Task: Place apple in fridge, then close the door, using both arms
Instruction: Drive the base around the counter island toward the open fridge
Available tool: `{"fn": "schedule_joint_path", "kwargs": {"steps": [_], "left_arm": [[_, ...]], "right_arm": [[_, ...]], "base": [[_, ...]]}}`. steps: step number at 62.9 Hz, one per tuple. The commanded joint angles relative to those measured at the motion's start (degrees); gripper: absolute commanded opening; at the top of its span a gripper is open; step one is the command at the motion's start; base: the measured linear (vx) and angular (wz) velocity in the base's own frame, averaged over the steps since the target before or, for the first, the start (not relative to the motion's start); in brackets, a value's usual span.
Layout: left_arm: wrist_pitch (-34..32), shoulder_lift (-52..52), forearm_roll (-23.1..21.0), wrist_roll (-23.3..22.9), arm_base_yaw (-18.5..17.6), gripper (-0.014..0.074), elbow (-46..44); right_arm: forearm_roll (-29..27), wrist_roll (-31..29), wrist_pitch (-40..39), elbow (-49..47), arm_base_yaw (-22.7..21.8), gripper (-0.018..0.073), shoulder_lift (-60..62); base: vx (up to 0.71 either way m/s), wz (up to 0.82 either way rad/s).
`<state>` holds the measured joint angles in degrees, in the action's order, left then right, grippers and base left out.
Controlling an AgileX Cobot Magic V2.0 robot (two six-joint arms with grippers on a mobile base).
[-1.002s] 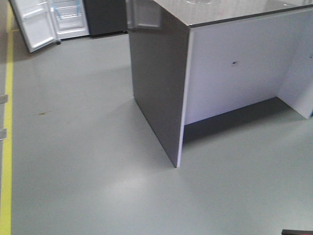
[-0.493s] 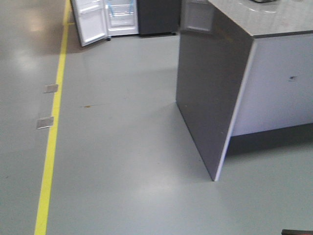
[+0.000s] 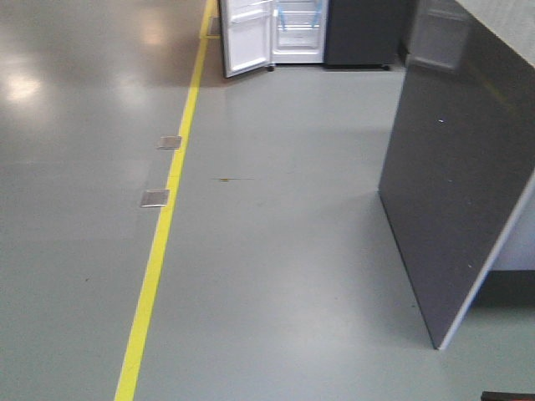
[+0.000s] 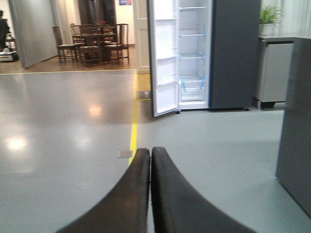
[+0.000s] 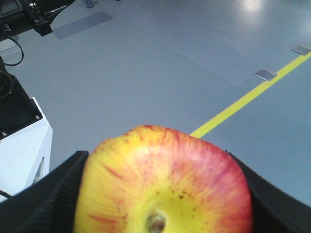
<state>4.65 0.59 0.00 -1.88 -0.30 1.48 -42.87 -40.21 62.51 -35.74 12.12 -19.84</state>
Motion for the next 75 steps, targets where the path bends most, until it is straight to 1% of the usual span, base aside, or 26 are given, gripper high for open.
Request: {"fn": "schedule_joint_path", "kwargs": {"steps": [1,37,75], "left_arm": [[-4.3,0.9,0.0,-0.6,-0.4,-0.0006,1.2],[-4.3,0.9,0.0,-0.6,-0.4,-0.0006,1.2],[-4.3,0.9,0.0,-0.6,-0.4,-0.0006,1.2]], "right_arm": [[-3.1,-0.4,-2.8,-1.6,0.0,0.0390,-0.6],[-3.1,-0.4,-2.8,-1.6,0.0,0.0390,-0.6],[-3.1,-0.4,-2.8,-1.6,0.0,0.0390,-0.6]], "base": [[0.12,0.36],[0.14,0.20],[0.22,-0.02]]}}
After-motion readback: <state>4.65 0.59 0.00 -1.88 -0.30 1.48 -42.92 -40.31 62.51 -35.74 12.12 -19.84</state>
